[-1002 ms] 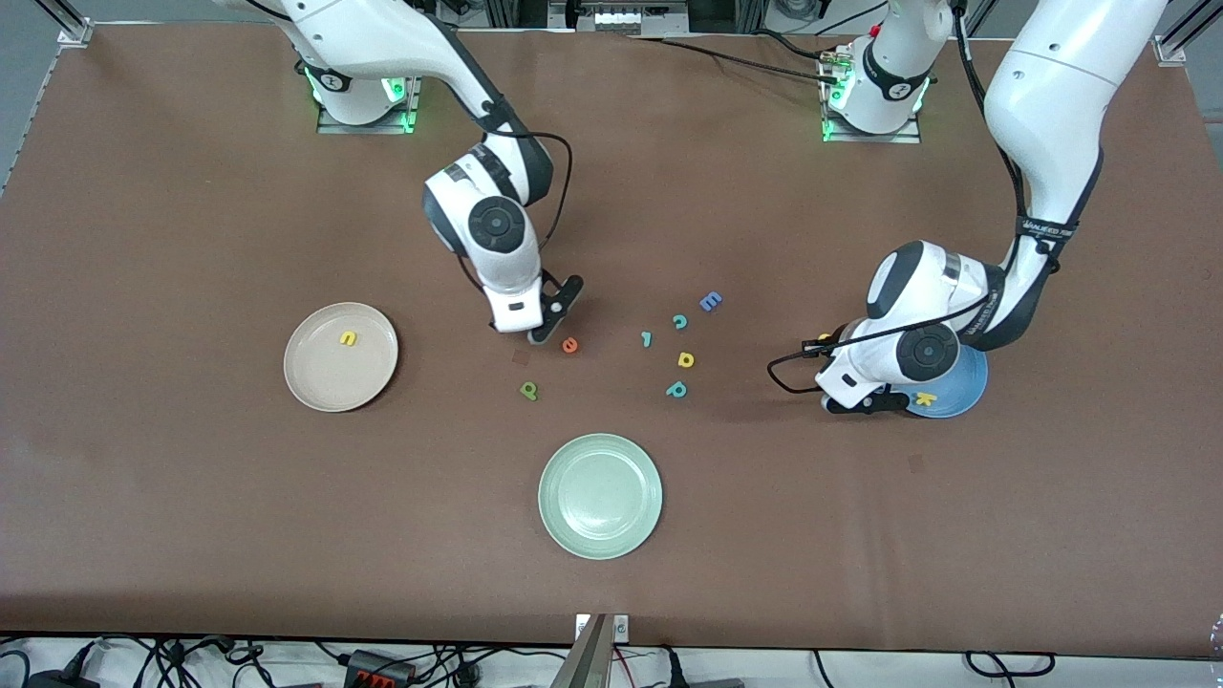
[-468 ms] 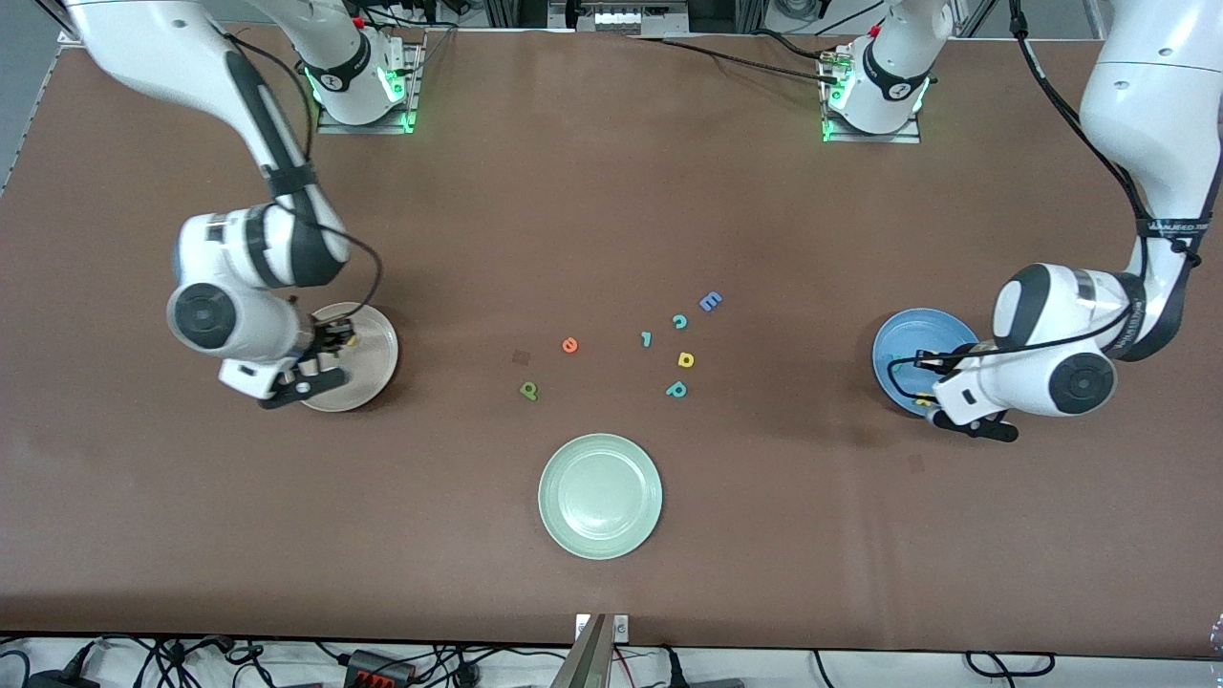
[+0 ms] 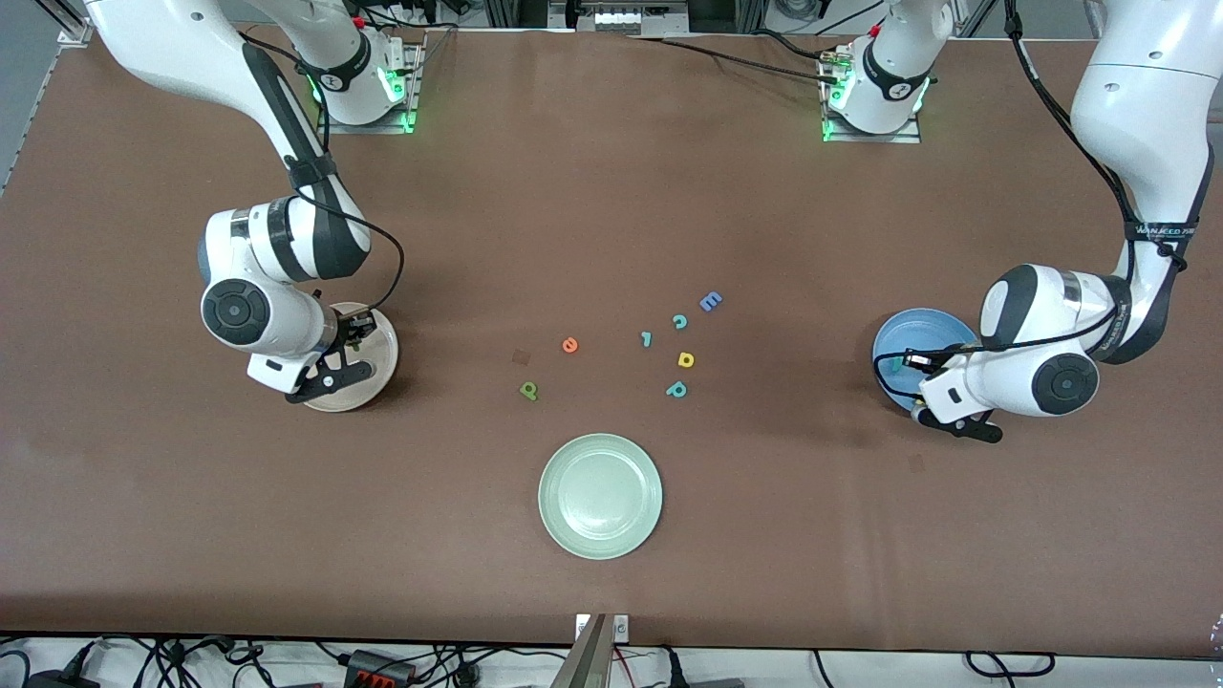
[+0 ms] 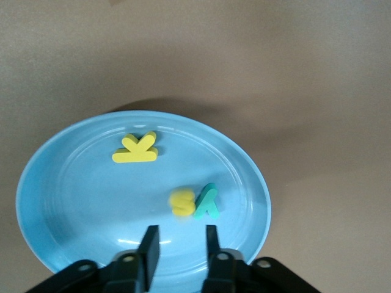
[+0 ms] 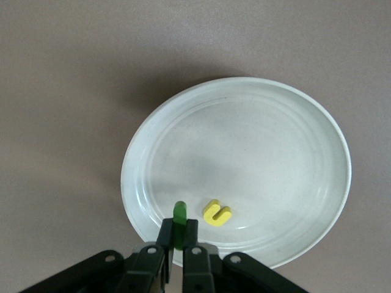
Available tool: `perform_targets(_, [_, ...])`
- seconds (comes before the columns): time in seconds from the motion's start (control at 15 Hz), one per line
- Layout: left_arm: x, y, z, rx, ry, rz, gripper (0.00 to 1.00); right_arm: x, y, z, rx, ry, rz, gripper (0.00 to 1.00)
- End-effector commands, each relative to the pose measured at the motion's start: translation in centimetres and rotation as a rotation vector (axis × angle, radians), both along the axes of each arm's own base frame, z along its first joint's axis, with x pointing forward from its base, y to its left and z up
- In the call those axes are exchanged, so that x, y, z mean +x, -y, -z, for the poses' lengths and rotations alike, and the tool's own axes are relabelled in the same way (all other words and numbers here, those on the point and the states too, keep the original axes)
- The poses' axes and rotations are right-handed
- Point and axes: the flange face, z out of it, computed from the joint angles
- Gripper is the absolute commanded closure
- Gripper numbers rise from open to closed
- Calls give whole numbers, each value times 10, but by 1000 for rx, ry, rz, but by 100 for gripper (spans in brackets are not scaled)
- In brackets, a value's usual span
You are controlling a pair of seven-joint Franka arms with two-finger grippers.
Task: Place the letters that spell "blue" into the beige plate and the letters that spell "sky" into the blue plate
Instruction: 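Drop the l with the right gripper while the left gripper drops the s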
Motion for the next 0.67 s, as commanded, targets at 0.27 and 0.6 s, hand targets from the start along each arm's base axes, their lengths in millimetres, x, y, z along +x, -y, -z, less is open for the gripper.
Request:
perform_targets(0.27, [5, 6, -8, 12, 10, 17, 0, 2, 3, 15, 28, 6, 41, 100])
perform_targets(0.6, [20, 58, -79, -11, 11, 28, 0, 2, 3, 31, 26, -12, 45, 100])
